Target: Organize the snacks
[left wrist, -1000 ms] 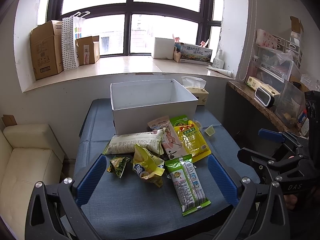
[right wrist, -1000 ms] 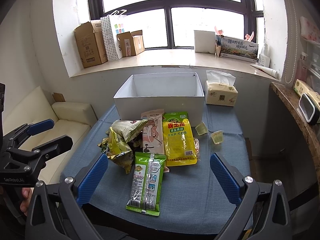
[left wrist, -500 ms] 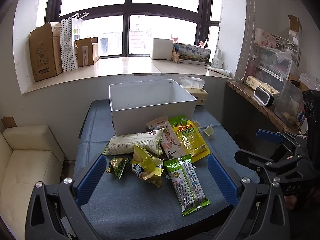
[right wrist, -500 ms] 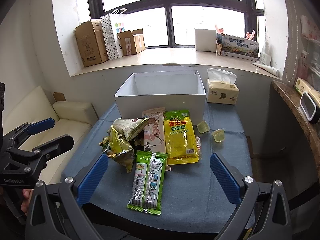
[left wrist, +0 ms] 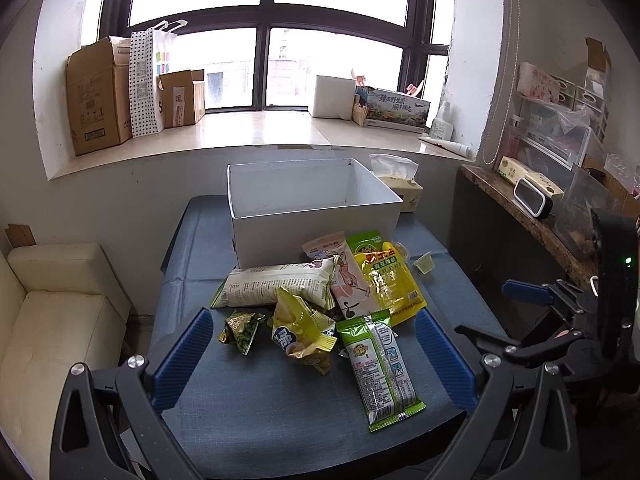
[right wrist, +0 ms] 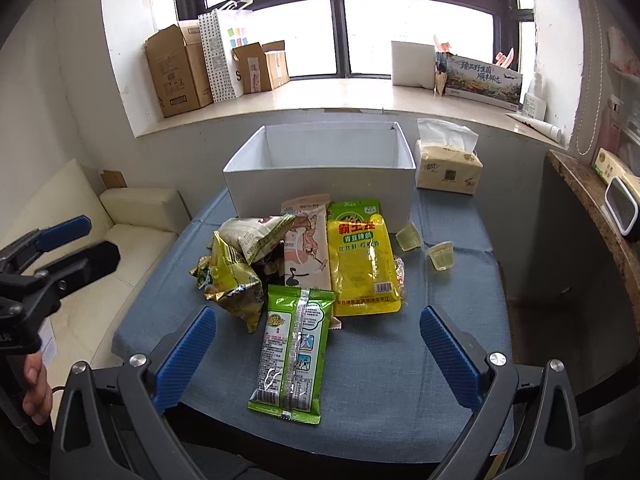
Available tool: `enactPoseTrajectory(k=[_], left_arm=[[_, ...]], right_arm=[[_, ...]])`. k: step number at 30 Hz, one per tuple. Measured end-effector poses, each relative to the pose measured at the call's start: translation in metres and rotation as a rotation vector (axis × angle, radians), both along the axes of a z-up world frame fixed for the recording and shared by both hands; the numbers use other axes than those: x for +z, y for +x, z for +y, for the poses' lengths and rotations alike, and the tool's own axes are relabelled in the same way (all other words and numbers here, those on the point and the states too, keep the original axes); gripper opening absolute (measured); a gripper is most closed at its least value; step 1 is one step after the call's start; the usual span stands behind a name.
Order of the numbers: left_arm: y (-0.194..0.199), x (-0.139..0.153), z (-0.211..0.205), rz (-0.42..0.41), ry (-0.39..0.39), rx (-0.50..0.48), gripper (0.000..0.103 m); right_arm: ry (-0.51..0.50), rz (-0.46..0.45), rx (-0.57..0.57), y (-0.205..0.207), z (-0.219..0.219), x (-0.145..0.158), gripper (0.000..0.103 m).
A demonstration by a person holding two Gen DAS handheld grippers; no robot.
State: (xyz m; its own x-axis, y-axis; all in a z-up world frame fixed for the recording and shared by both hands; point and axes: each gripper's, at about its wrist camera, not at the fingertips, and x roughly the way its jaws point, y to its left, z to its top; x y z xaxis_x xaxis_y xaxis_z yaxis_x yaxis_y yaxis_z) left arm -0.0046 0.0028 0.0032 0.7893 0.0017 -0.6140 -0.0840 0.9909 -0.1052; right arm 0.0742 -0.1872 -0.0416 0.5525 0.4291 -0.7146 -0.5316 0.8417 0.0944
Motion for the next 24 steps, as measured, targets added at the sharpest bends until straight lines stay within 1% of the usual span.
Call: enactPoseTrajectory(k=[3,5,7,9,11,15,17,20,22,23,24], left_arm=[[0.000,-0.002,0.002,0.003,-0.003,0.003,0.103],[0.000,-0.003,0.004,0.007,-0.005,0.007,0.103],[0.000,-0.004,0.006,0.010,-0.007,0.009,0.103],[0.001,-0.005,0.007,0.015,-0.011,0.014,0.103],[0.000,-0.006,0.008,0.018,-0.012,0.015,0.103],[0.000,-0.009,0.009,0.025,-0.007,0.016,0.103],[0.001,-0.011,0.011,0.030,-0.013,0.020,0.103],[0.003,-0.015,0.012,0.042,-0.021,0.025,0.103],[0.004,-0.016,0.012,0.047,-0.022,0.023,0.103],[0.004,-0.017,0.012,0.048,-0.021,0.022,0.103],[0.004,-0.017,0.011,0.049,-0.019,0.021,0.103]], right_arm=[[-0.041,0.047,0.032,0.010,0.014,-0.022,0.103],[-0.093,0.079,0.072,0.018,0.026,-0.039,0.103],[-0.152,0.098,0.087,0.027,0.037,-0.056,0.103],[-0.188,0.156,0.097,0.037,0.047,-0.074,0.103],[-0.190,0.204,0.107,0.043,0.054,-0.090,0.103],[-0.201,0.314,0.090,0.050,0.063,-0.124,0.103],[-0.188,0.370,0.106,0.050,0.066,-0.136,0.103],[-0.192,0.410,0.110,0.046,0.070,-0.150,0.103],[-0.203,0.395,0.101,0.043,0.071,-0.152,0.099],[-0.220,0.381,0.093,0.041,0.071,-0.153,0.091],[-0.240,0.360,0.079,0.039,0.072,-0.153,0.075]])
